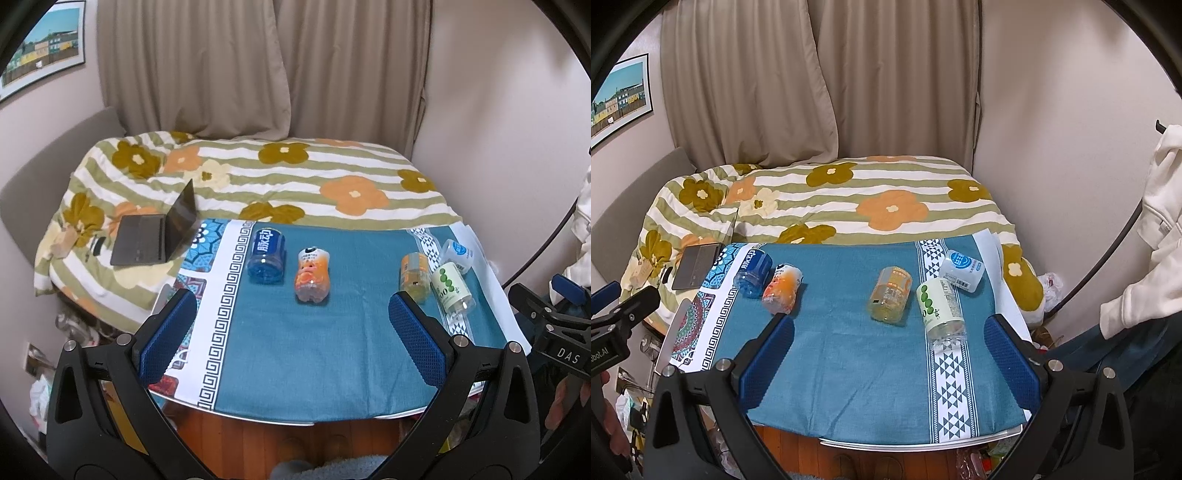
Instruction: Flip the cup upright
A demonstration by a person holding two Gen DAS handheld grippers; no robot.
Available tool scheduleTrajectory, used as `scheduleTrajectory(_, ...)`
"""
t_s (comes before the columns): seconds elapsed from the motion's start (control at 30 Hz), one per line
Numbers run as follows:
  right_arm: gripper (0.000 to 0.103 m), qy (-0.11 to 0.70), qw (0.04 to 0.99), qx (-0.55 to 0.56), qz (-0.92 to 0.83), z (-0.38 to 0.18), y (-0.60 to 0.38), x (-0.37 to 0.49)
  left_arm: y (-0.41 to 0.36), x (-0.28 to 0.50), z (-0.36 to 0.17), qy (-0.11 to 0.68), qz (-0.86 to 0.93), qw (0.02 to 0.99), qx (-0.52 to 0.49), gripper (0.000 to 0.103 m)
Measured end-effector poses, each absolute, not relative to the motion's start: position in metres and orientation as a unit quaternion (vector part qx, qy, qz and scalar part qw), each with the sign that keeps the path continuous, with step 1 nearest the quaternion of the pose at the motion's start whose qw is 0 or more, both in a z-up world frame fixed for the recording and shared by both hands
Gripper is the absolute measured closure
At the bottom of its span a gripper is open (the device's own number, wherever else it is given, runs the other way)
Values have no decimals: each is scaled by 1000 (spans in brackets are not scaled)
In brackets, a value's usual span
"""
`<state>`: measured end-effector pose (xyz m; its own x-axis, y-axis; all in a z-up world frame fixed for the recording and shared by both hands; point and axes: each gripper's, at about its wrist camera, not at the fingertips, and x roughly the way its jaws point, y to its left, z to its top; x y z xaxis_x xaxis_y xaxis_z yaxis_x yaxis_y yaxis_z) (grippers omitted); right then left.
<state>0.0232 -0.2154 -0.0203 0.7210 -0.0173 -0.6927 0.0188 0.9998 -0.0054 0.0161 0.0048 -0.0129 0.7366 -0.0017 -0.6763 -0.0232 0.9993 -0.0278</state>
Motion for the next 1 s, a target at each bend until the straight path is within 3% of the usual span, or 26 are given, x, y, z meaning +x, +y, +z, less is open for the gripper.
scheduleTrajectory(1.0,0,373,928,-1,-18,-16,-209,23,4,24,-15,362,-2,932,-19,0)
